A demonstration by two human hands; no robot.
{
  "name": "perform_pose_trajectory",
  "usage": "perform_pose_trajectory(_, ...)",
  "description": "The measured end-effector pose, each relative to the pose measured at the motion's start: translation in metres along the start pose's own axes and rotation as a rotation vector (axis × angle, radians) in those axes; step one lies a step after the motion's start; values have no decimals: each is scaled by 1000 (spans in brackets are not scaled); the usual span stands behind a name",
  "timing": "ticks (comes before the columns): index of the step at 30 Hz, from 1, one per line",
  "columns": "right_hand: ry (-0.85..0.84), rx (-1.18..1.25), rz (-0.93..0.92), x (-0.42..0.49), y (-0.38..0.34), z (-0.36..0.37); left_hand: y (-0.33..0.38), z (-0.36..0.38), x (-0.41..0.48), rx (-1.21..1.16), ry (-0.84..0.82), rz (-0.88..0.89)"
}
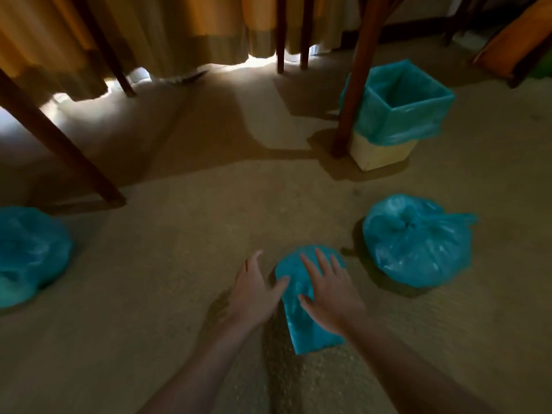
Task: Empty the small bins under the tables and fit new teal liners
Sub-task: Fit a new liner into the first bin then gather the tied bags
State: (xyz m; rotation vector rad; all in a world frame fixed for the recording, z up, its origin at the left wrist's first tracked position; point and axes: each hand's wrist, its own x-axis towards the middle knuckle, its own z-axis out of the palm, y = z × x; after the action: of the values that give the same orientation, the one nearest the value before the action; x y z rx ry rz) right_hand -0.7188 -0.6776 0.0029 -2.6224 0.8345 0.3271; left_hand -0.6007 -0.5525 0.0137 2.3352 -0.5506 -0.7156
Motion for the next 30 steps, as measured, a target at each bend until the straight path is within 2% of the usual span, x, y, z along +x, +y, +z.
perform_pose_trajectory(5,-70,39,87,8,22,59,-36,76,17,-134,-99,-369)
perform_pose_trajectory(7,-89,62,118,11,25,75,-43,97,23,-359,-81,-543)
perform_pose_trajectory(9,-76,55,143,15,27,84,-49,111,30,-523,-59,-620)
perform_pose_trajectory(13,-104,73,147,25,22,86,-48,116,36,-415,-88,-551)
perform_pose_trajectory(16,-97,131,149,26,12,83,-32,107,32,-494,-110,-501)
perform_pose_trajectory(19,-55,308,174,24,3,62,0,85,24,-585,-102,-421)
perform_pose_trajectory(24,38,696,143,-6,-32,-30,77,9,-2,-676,-171,-392)
perform_pose_trajectory(27,159,966,92,-42,-69,-134,150,-64,-37,-749,-214,-331)
perform_pose_trajectory(30,239,1103,115,-80,-117,-264,235,-166,-84,-916,-252,-271)
